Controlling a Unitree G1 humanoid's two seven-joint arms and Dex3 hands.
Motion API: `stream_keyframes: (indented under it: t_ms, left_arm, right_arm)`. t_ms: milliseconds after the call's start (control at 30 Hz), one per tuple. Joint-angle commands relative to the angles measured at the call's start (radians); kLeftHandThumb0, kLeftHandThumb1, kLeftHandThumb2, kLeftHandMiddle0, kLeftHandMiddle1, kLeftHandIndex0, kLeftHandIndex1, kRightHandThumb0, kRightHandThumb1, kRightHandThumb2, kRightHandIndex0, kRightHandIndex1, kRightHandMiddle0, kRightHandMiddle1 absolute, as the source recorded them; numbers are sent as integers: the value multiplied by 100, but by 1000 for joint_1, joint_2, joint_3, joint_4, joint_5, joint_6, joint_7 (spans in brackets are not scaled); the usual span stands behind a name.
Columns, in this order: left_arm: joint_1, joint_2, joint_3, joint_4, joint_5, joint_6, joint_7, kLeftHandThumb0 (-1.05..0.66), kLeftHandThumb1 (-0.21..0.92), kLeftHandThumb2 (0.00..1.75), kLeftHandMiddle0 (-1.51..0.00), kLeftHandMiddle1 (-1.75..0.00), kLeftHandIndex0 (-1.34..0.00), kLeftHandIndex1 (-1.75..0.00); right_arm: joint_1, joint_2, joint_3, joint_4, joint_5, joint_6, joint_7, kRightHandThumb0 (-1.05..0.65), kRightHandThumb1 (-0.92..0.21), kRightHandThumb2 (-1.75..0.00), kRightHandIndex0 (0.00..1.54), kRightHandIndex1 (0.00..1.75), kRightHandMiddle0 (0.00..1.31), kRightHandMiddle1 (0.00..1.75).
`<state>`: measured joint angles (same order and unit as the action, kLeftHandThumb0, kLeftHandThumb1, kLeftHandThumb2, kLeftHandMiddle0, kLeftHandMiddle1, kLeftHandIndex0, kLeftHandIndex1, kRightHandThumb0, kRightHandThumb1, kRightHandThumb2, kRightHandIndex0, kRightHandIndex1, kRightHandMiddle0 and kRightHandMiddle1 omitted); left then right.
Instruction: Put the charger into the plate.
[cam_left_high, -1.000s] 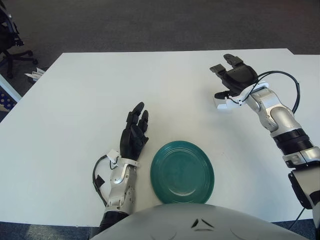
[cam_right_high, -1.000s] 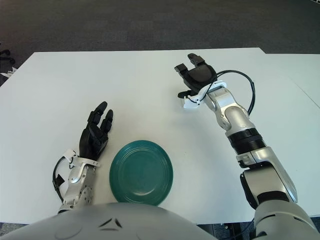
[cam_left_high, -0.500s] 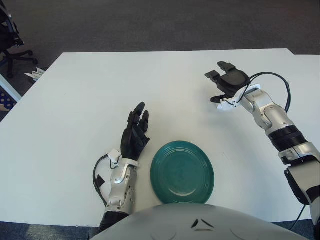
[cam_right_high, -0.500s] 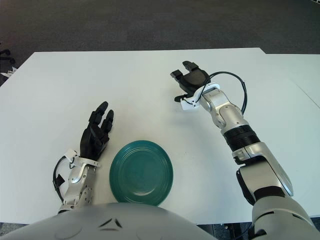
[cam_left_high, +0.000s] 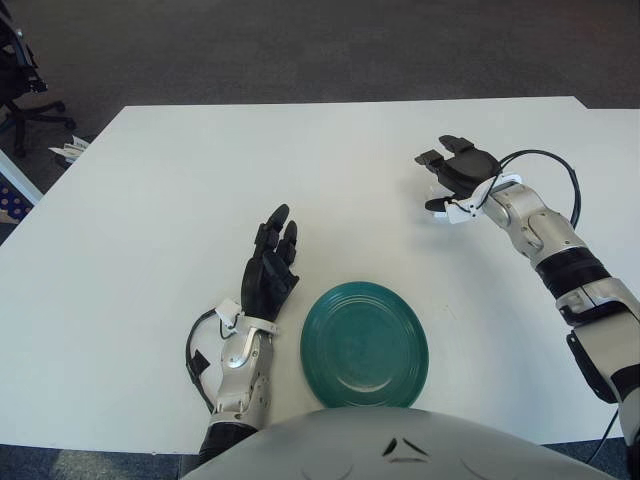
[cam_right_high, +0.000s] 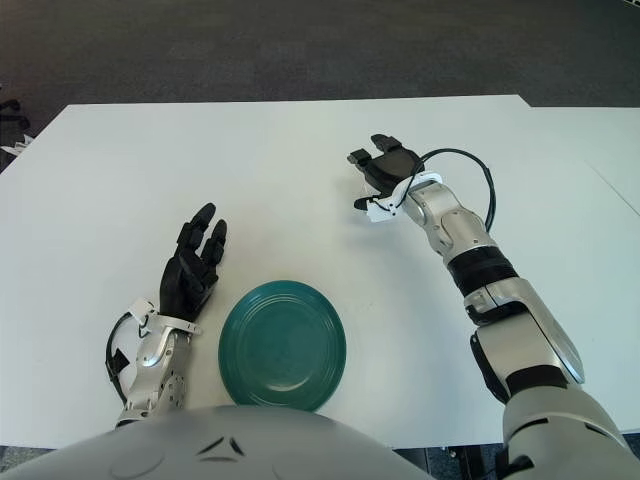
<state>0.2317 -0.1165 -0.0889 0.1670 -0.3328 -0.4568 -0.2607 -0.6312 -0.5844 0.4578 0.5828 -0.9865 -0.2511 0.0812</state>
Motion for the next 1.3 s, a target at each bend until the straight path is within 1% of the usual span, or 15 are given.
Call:
stream_keyframes:
  t_ms: [0, 300, 500, 633, 733, 900, 1267]
  left_arm:
    - [27, -32, 4, 57, 6, -3, -5, -103, 92, 113, -13, 0, 0, -43]
    - [25, -33, 7, 60, -4, -8, -16, -104, 92, 114, -13, 0, 0, -42]
    - [27, -33, 7, 56, -1, -4, -18, -104, 92, 114, -13, 0, 0, -39]
    - [27, -34, 7, 55, 2, -3, -14, -104, 92, 113, -13, 0, 0, -38]
    - [28, -35, 7, 56, 4, -5, -11, -104, 92, 113, -13, 0, 0, -38]
    - [26, -37, 9, 60, 2, -12, -15, -104, 92, 113, -14, 0, 0, -39]
    - [23, -43, 11, 77, -3, -36, -26, -103, 92, 114, -15, -1, 0, -46]
  right_arm:
    - [-17, 4, 5, 31, 25, -7, -15, -98, -92, -85, 11, 1, 0, 47]
    - [-32, 11, 23, 147, 41, -24, -65, -99, -92, -85, 11, 0, 0, 47]
    - [-48, 23, 31, 259, 55, -35, -115, -98, -92, -84, 12, 0, 0, 49]
    - [-58, 29, 37, 305, 64, -44, -138, -98, -92, -84, 12, 1, 0, 49]
    - [-54, 41, 42, 353, 78, -46, -156, -98, -92, -83, 12, 1, 0, 50]
    - [-49, 52, 63, 413, 83, -52, -189, -97, -92, -83, 13, 1, 0, 51]
    - [-86, 55, 122, 536, 70, -59, -234, -93, -92, -82, 16, 1, 0, 50]
